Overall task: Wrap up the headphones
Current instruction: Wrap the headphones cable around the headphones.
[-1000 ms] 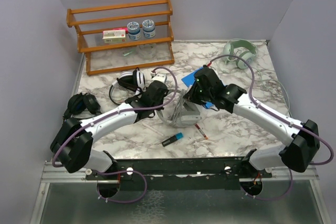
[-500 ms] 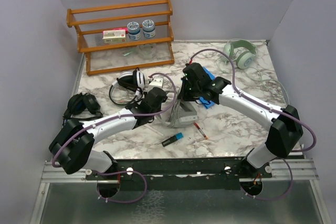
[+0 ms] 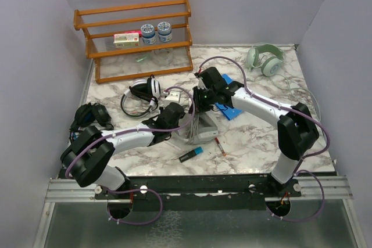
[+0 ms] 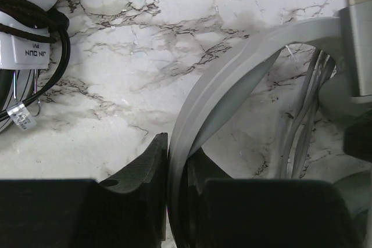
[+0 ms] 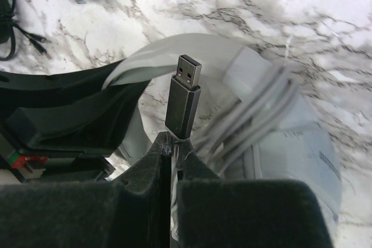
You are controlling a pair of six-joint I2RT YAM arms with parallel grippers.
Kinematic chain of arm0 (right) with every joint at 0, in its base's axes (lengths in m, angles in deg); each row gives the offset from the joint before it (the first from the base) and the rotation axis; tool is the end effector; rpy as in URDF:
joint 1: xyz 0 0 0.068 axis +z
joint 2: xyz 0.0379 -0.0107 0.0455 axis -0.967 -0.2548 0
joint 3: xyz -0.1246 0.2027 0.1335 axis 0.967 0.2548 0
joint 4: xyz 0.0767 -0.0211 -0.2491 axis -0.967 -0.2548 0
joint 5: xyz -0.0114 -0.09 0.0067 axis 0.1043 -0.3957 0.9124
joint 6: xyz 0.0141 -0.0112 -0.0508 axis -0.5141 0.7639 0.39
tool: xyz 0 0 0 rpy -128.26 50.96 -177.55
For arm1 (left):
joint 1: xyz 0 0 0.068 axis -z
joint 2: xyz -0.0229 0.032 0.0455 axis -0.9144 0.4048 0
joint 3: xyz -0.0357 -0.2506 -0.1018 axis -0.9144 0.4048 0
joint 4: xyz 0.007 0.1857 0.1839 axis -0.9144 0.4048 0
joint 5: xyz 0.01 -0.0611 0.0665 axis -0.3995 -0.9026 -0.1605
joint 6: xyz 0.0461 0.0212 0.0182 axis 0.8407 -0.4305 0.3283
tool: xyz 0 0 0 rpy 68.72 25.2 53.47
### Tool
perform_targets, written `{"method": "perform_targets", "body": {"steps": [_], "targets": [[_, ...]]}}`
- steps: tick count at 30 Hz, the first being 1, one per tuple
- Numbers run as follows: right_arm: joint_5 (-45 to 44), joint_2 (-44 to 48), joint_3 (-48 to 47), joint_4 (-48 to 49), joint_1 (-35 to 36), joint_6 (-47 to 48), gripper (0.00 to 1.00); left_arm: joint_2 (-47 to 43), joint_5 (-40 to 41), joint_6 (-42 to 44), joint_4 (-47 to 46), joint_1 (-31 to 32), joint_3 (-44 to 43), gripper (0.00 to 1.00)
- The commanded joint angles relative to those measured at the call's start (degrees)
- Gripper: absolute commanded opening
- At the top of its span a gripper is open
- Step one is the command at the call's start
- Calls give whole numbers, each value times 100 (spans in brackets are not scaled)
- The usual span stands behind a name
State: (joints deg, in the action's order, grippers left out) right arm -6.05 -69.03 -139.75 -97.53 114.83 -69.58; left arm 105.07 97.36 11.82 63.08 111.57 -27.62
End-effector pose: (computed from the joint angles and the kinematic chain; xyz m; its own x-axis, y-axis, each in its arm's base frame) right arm 0.2884 0.2477 0.2449 -0.8756 -0.1006 -0.4725 -0.3353 0.8306 0.4445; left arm 0.2089 -0.1893 0.1769 -0.5873 0.0638 -0.8069 0.1681 0.9848 -0.0445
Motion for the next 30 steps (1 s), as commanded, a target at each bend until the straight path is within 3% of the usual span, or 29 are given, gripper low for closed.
{"method": "perform_targets", "body": {"steps": [1,4,7,21,30], "targets": [[744,-331,-300,634,-118,226,1,96,-285,-80,-461,69,91,8],[859,-515,-305,776,-119,159,0,31,-324,-74,-657,68,232,19],[837,-738,-353,776,-118,162,1,-19,-252,-113,-679,66,273,23],[338,-1202,-142,393,-110,492,1,34,-195,-339,-428,60,9,18],[363,-1151,-362,-362,9,1072,1,397,173,-533,225,25,-654,19]]}}
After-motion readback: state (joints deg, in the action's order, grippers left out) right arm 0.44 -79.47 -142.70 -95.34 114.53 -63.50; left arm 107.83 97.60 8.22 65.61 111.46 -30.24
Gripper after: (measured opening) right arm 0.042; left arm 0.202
